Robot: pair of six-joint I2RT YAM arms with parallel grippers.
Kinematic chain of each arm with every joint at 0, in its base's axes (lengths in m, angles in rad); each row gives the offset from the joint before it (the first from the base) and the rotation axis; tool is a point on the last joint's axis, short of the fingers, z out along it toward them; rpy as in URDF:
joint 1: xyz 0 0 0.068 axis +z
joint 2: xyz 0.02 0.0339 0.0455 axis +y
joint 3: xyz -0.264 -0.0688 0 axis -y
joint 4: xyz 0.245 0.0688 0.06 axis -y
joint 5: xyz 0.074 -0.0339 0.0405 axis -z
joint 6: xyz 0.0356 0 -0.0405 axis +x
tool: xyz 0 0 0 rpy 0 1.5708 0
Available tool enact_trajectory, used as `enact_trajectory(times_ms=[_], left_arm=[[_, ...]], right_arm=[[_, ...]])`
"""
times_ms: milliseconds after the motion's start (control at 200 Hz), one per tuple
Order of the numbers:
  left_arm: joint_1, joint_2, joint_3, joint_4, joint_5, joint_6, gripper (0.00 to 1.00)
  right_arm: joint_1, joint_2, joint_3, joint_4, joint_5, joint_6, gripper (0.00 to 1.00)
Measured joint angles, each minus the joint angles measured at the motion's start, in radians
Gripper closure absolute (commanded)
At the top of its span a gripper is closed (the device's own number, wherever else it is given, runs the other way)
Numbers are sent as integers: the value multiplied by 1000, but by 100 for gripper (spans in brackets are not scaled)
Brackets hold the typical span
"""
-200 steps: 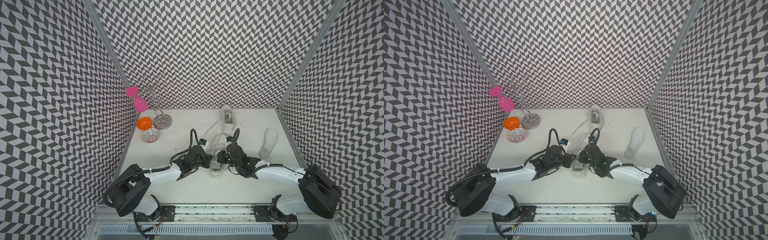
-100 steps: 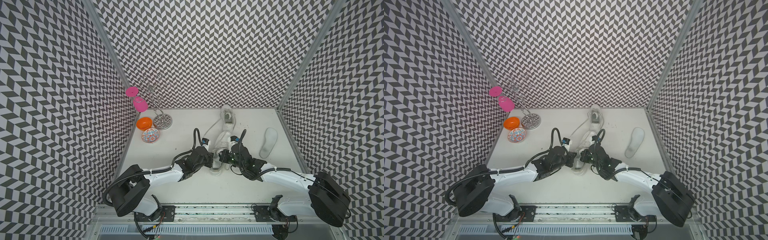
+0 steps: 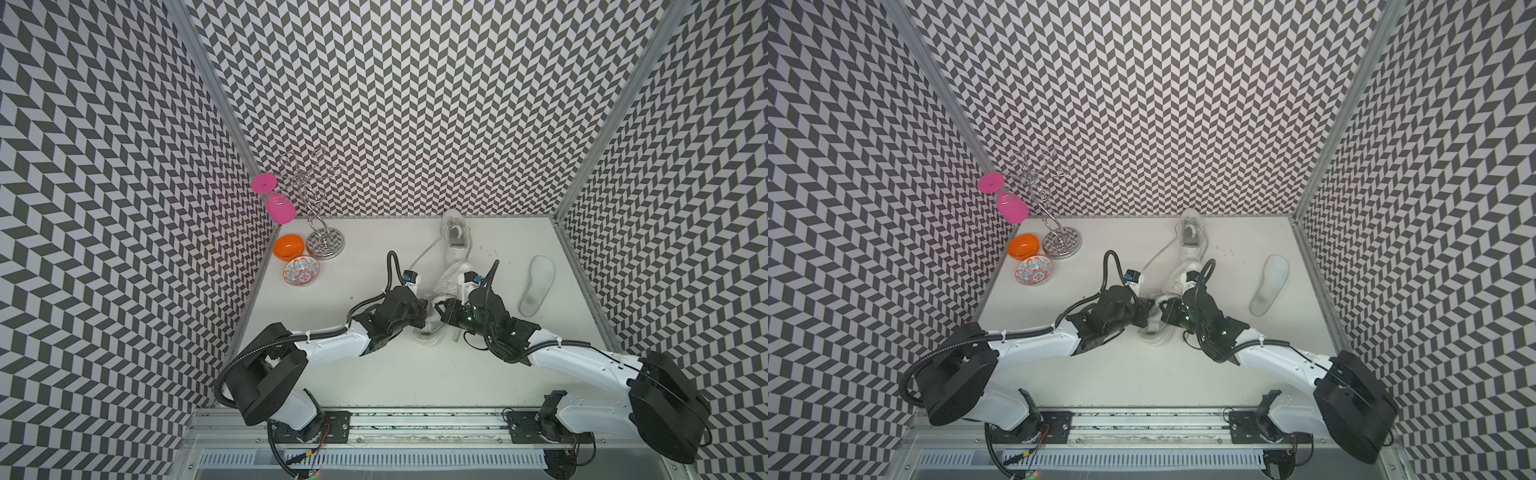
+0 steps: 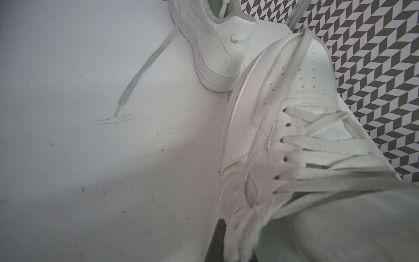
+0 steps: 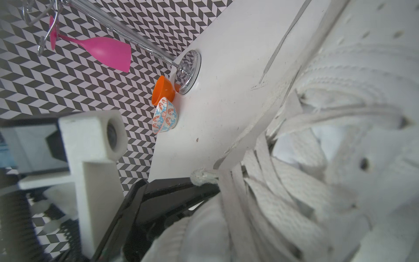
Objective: Remove the insole from the shoe
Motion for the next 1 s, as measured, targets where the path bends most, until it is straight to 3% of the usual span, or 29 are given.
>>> enact_trajectory(times_ms=[380,676,1001], left_arm=[[2,-3,22,-23,-8,-1,100],[73,63,65,-141,-134,-36,100],[105,66,102,-207,-167,-44,100]], right_arm=[[-39,-35,0,-6,-37,-20,100],[-13,-46,14,57,-83,-53,100],[4,-87,33,42,-64,-120,100]])
